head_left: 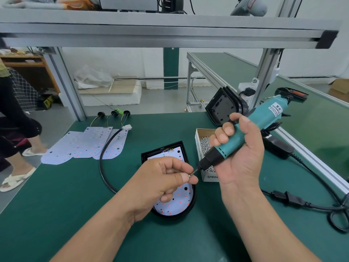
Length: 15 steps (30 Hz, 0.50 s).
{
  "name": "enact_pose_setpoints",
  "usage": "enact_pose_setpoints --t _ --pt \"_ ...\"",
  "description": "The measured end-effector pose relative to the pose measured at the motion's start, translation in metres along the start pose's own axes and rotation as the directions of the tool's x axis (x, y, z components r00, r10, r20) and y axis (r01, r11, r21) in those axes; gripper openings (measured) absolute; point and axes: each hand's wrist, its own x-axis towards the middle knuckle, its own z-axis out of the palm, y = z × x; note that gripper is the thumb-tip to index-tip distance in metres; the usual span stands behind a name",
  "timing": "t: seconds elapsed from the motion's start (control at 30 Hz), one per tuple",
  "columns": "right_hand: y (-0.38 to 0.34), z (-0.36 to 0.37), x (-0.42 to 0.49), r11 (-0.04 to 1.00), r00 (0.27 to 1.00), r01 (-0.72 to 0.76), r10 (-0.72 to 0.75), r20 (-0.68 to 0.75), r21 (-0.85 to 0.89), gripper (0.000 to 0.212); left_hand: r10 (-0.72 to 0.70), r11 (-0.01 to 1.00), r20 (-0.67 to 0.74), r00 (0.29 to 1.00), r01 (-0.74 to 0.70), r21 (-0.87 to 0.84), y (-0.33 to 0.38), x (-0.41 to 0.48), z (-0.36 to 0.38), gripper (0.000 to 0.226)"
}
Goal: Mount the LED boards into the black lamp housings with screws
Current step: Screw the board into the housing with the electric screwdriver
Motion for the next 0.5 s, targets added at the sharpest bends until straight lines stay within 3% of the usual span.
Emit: enact_pose_setpoints --t 0.17,0.5 --pt "0.0012 0.0000 -0.0016 0.999 1.000 0.027 -0.027 -0.005 -0.031 0.009 0.008 1.000 -0.024 1.000 -0.008 0.014 0.0005 -0.0004 0.0033 0.023" --pt "0.0079 -0.0027 0.0008 1.000 0.983 -0.007 0.005 -0.186 -0.009 0.007 0.030 0.994 -0.047 0.998 -0.025 0.107 0.0005 -0.0007 -0.0007 0.007"
